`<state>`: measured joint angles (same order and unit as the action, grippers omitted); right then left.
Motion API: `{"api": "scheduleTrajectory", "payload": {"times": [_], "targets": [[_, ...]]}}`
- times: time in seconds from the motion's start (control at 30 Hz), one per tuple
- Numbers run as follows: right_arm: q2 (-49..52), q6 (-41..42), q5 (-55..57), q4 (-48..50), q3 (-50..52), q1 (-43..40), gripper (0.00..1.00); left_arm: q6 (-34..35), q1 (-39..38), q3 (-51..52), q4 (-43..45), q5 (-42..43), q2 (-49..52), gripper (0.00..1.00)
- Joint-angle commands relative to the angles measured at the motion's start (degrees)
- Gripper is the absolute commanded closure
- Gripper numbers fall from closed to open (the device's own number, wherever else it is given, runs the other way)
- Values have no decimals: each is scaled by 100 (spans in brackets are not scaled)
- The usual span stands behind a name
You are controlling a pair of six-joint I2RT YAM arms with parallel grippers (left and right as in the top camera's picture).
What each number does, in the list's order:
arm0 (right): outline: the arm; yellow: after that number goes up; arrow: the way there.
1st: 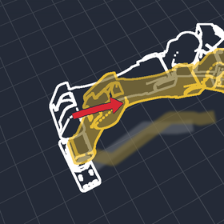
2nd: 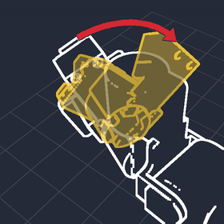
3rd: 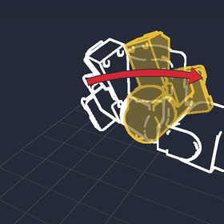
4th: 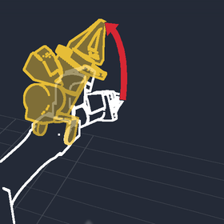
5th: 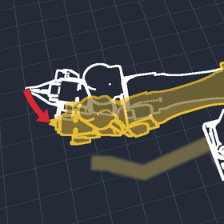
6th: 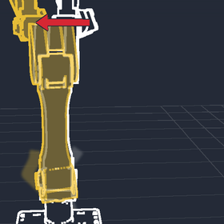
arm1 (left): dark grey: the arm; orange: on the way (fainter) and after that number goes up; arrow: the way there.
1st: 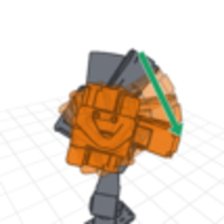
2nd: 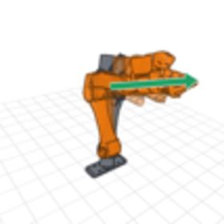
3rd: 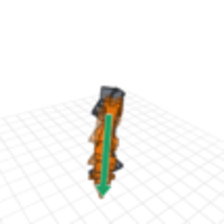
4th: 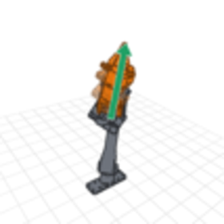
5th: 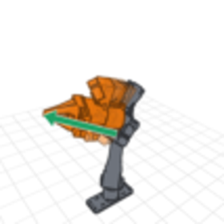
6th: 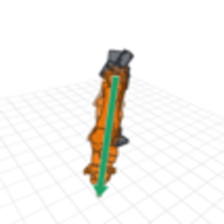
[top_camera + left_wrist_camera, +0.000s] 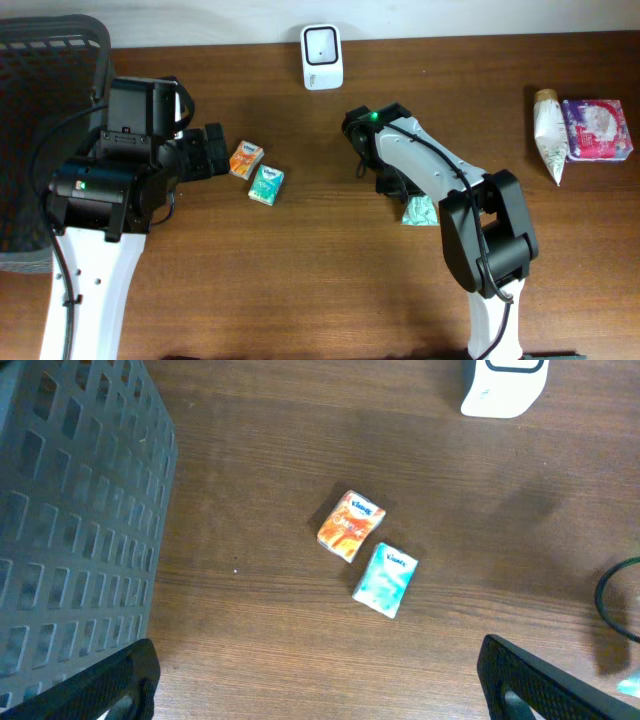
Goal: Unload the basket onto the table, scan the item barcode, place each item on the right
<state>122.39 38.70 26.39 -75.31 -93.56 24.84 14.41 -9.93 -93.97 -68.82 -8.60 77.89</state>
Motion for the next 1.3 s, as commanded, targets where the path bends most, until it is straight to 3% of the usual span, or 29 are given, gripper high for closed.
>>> {"api": "scheduleTrajectory", "payload": {"times": [0.0, 0.03, 0.1, 0.37, 0.43, 0.5, 0.67, 0.93, 1.27], "targets": [[-4, 17, -833, 199, 2, -7, 65, 33, 26, -46, 11, -24, -7, 1], [-4, -221, -1086, 297, 2, 2, 61, 33, 26, -46, 11, -24, -7, 1], [-4, -734, -1718, 498, 2, 44, 39, 33, 26, -46, 11, -24, -7, 1], [-9, -977, -4035, 496, -404, 315, 25, 33, 26, -46, 11, -24, -7, 1], [-15, -1296, -4828, 229, -848, 378, 17, 33, 26, -46, 9, -24, -7, 1], [-20, -1495, -4754, -166, -1320, 380, 13, 33, 26, -46, 9, -24, -7, 1], [-20, -1493, -3198, -756, -1547, 39, 11, 33, 26, -46, 11, -24, -7, 1], [-20, -1469, -3211, -691, -1547, -243, 1, 33, 26, -46, 11, -24, -7, 1], [-20, -1744, -2833, -730, -1541, -715, 1, 33, 26, -46, 9, -24, -7, 1]]}}
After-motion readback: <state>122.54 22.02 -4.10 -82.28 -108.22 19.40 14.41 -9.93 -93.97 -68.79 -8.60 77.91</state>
